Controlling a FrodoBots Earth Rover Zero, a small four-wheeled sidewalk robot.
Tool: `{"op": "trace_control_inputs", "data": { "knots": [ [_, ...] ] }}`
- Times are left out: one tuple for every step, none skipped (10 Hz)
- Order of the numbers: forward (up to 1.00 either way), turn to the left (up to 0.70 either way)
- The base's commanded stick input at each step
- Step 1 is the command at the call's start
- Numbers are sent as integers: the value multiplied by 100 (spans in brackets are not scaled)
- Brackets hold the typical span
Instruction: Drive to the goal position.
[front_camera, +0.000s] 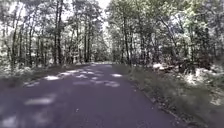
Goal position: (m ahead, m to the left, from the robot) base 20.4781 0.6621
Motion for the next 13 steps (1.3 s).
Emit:
{"op": "trace_control_inputs", "data": {
  "knots": [
    [45, 0],
    [45, 0],
    [45, 0],
    [45, 0],
    [45, 0],
    [45, 0],
    [45, 7],
    [45, 22],
    [45, 27],
    [45, 19],
    [45, 0],
    [45, 0],
    [45, 0]
  ]
}}
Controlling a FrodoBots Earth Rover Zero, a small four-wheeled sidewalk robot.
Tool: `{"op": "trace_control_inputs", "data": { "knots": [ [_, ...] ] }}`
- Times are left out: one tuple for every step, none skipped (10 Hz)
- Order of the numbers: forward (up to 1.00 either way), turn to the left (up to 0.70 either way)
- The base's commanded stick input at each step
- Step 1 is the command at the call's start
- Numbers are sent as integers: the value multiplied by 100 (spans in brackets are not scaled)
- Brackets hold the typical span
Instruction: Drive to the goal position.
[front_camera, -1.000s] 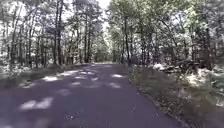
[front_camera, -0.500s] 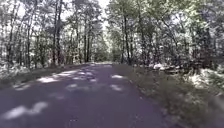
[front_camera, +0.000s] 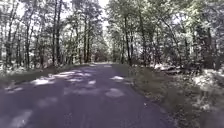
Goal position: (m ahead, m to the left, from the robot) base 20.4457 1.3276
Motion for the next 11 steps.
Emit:
{"op": "trace_control_inputs", "data": {
  "knots": [
    [45, 0],
    [45, 0],
    [45, 0],
    [45, 0],
    [45, 2],
    [45, 13],
    [45, 24],
    [45, 6],
    [45, 0],
    [45, 11],
    [45, 27]
  ]
}}
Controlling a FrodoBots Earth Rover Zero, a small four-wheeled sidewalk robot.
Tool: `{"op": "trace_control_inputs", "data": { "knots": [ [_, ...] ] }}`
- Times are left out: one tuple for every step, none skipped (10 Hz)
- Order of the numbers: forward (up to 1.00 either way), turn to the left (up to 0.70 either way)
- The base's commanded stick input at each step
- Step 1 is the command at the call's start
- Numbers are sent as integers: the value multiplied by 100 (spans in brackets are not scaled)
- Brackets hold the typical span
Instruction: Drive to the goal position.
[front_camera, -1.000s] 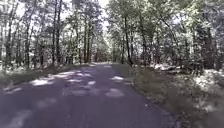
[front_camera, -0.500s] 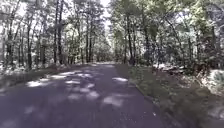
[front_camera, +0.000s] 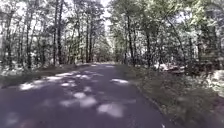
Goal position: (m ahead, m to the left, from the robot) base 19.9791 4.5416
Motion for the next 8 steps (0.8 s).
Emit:
{"op": "trace_control_inputs", "data": {
  "knots": [
    [45, 27],
    [45, 27],
    [45, 27],
    [45, 27],
    [45, 27],
    [45, 27],
    [45, 27],
    [45, 14]
  ]
}}
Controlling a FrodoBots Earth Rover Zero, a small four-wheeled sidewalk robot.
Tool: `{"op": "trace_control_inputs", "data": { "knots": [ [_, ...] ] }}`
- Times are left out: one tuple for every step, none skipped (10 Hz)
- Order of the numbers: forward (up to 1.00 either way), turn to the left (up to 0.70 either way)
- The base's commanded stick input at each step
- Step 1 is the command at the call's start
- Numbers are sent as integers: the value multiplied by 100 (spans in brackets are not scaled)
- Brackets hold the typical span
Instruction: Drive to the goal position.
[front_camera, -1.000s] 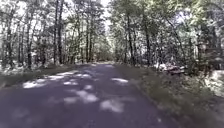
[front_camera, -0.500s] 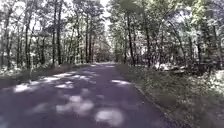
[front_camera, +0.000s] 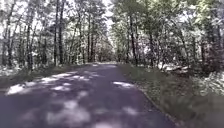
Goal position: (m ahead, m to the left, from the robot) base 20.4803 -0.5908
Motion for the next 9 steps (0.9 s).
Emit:
{"op": "trace_control_inputs", "data": {
  "knots": [
    [45, 0],
    [45, 0],
    [45, 0],
    [45, 0],
    [45, 0],
    [45, 0],
    [45, 0],
    [45, 0],
    [45, 0]
  ]
}}
